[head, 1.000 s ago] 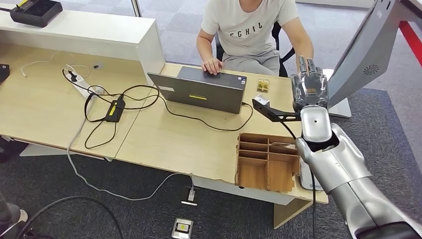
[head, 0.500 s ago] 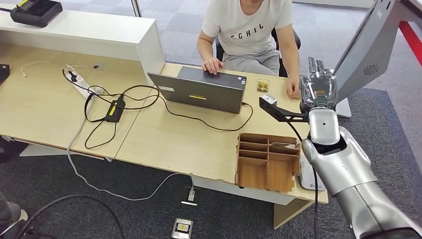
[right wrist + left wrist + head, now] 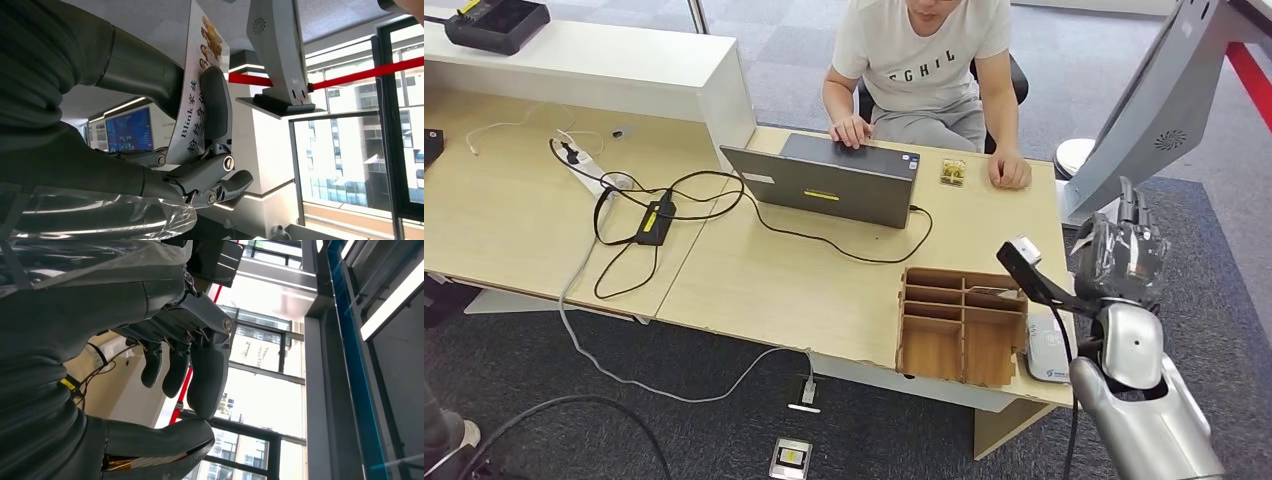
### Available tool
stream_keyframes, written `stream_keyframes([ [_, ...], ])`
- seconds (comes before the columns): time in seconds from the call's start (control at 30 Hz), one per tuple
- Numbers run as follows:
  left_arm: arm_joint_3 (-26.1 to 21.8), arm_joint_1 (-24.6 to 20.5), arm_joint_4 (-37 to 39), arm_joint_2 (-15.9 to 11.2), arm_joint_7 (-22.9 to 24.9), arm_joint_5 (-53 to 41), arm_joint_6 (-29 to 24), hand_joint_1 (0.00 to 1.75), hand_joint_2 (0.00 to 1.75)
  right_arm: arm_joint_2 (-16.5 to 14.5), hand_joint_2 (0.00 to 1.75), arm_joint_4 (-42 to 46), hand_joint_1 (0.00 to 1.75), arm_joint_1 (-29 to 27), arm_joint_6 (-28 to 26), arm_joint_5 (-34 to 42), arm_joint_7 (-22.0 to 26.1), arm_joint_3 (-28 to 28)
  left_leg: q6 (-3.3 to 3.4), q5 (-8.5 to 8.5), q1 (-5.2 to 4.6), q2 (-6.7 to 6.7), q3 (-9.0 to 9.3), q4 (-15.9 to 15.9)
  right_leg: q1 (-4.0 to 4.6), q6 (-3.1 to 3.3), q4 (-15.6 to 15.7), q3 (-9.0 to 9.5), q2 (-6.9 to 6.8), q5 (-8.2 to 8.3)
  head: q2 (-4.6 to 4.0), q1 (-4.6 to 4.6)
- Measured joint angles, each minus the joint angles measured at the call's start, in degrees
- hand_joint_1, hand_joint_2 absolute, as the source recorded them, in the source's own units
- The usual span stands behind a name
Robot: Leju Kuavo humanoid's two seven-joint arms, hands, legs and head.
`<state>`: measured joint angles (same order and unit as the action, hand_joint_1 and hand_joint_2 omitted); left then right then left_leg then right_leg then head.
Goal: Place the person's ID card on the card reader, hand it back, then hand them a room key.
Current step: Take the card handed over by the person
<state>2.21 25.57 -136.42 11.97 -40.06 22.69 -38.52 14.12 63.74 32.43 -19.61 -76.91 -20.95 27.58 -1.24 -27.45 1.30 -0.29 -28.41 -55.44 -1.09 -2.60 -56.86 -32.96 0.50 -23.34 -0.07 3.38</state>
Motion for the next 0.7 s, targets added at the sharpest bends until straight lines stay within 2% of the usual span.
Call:
stream_keyframes([
  [0.17, -0.7, 0.1, 0.2, 0.0, 0.0, -0.2, 2.1, 1.27, 1.75, 2.0, 1.75, 8.7, 1.75, -10.5, -5.1, 1.7, -0.9, -3.8, -0.01, -0.03, 0.0, 0.03, -0.06, 0.0, 0.0, 0.0, 0.0, 0.0, 0.01, -0.03, 0.0, 0.0],
  [0.3, -1.6, 0.4, 0.2, 0.2, 0.0, -0.8, 2.7, 1.23, 1.75, 2.8, 1.75, 12.0, 1.75, -15.9, -7.4, 3.2, -0.9, -5.5, -0.01, -0.03, 0.0, 0.05, -0.07, 0.0, -0.01, 0.0, 0.0, 0.0, 0.02, -0.03, 0.0, 0.0],
  [0.7, -2.4, 0.5, 0.2, 0.7, 0.0, -2.1, 1.0, 1.21, 1.75, 3.1, 1.75, 14.8, 1.75, -21.3, -8.9, 7.1, 0.6, -6.5, -0.01, -0.02, 0.0, 0.04, -0.06, 0.0, -0.01, -0.01, 0.0, 0.01, 0.02, -0.02, 0.0, -0.01],
])
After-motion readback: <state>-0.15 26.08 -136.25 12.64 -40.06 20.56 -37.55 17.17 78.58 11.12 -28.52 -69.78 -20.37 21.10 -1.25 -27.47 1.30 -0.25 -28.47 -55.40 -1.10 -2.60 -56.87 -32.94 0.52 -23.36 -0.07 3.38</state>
